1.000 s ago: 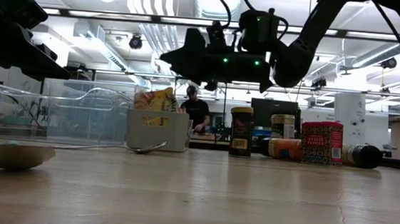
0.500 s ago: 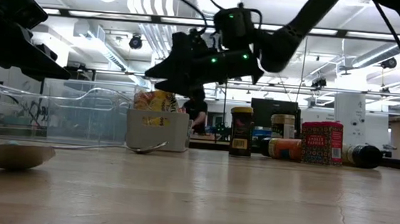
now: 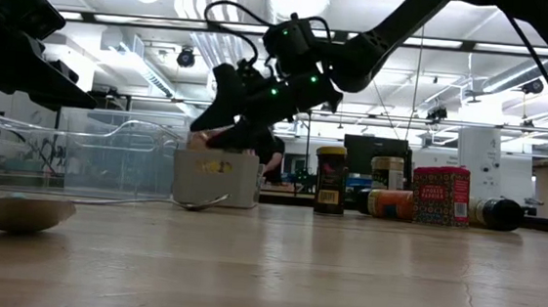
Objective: Pick & Place Food Item
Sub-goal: Put the yellow noodle pack into the gray bin
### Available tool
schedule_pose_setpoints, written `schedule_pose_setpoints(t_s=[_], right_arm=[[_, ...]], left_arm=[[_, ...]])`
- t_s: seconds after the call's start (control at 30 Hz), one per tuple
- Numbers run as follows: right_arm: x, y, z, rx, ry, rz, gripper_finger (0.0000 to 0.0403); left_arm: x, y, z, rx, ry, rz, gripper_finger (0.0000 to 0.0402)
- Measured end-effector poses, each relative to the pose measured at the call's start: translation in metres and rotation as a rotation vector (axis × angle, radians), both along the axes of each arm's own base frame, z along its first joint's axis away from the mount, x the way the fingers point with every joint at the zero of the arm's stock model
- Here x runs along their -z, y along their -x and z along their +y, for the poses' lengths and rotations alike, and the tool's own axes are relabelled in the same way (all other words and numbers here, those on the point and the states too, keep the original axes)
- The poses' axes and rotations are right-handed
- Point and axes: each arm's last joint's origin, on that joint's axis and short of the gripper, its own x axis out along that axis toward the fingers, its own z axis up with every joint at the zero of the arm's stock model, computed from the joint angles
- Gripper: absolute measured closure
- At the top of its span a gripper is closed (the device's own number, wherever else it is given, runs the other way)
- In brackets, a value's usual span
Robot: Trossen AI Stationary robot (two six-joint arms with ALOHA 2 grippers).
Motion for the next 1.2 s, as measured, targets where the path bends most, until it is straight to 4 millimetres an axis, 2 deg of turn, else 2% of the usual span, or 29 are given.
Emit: schedule_pose_setpoints(t_s=[0.57, 0.77, 1.2], right_arm=[[0.003, 0.012, -0.04, 0.12, 0.053, 0.025, 0.0143], [0.004, 0.012, -0.039, 0.126, 0.02, 0.018, 0.0143], [0.004, 0.004, -0.014, 0.149, -0.146, -0.018, 0.0143]], left_arm=[[0.0, 0.0, 0.0, 0.0, 0.0, 0.0, 0.0238], [0.0, 0.0, 0.0, 0.0, 0.0, 0.0, 0.0238], [0.0, 0.0, 0.0, 0.001, 0.0, 0.0, 0.0238]])
